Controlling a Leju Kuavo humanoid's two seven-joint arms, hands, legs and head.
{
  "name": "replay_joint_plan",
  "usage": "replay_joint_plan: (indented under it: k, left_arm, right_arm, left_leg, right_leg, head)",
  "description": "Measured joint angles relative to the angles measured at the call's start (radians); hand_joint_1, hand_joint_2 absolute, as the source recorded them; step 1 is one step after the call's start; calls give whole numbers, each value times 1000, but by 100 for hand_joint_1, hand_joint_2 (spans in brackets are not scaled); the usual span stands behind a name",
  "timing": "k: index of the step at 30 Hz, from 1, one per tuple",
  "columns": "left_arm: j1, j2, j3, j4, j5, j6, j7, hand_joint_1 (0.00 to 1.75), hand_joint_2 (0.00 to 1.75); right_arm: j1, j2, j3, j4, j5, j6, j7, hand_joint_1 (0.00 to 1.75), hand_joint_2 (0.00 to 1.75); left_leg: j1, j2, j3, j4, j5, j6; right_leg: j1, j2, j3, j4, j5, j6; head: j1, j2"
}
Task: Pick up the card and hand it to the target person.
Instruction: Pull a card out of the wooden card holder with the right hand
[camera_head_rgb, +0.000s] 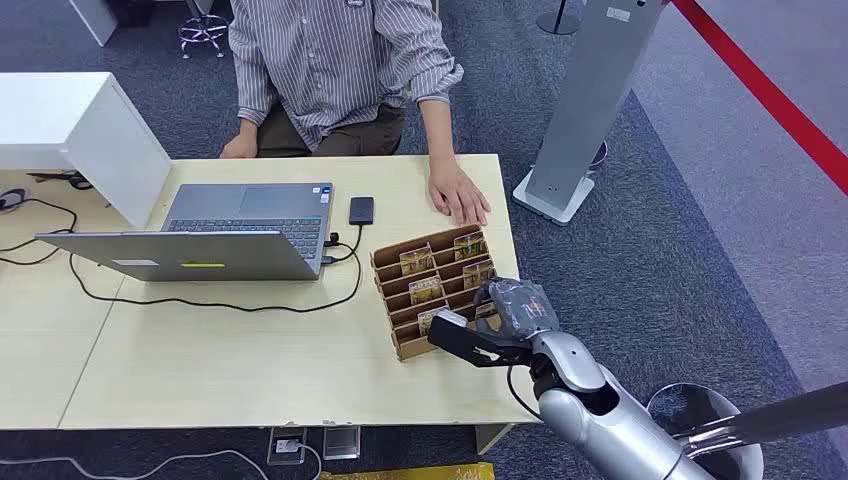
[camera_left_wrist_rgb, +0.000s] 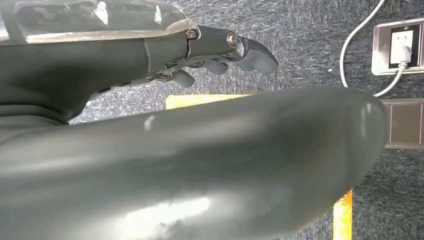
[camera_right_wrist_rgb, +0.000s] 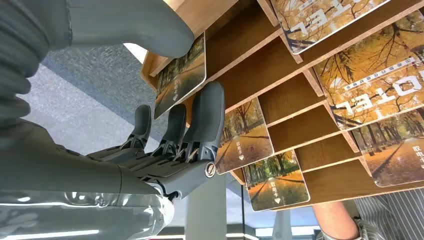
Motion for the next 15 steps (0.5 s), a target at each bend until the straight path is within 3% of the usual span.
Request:
replay_joint_plan:
  k: [4, 9, 12, 15]
  left_arm:
    - [0, 0, 0, 0, 1, 0, 0, 0, 0]
    - [0, 0, 0, 0, 3, 0, 0, 0, 0]
    - [0, 0, 0, 0, 3, -1, 0, 0, 0]
    - [0, 0, 0, 0, 1, 0, -2, 0, 131]
  right_arm:
    - [-1, 1, 1, 1, 0, -4, 0, 134, 175]
    - [-7, 3, 1, 1, 1, -10, -1, 170, 175]
    - [-11, 5, 1, 2, 1, -10, 0, 175, 175]
    - [-12, 8, 1, 3, 1, -11, 0, 175, 175]
  left_leg:
    - [0, 0, 0, 0, 0, 0]
    - [0, 0, 0, 0, 0, 0]
    - [0, 0, 0, 0, 0, 0]
    - [0, 0, 0, 0, 0, 0]
  right_leg:
    - [0, 0, 0, 0, 0, 0]
    - [0, 0, 0, 0, 0, 0]
    - [0, 0, 0, 0, 0, 0]
    - [0, 0, 0, 0, 0, 0]
  head:
    - [0, 0]
    - [0, 0]
    - [0, 0]
    - [0, 0]
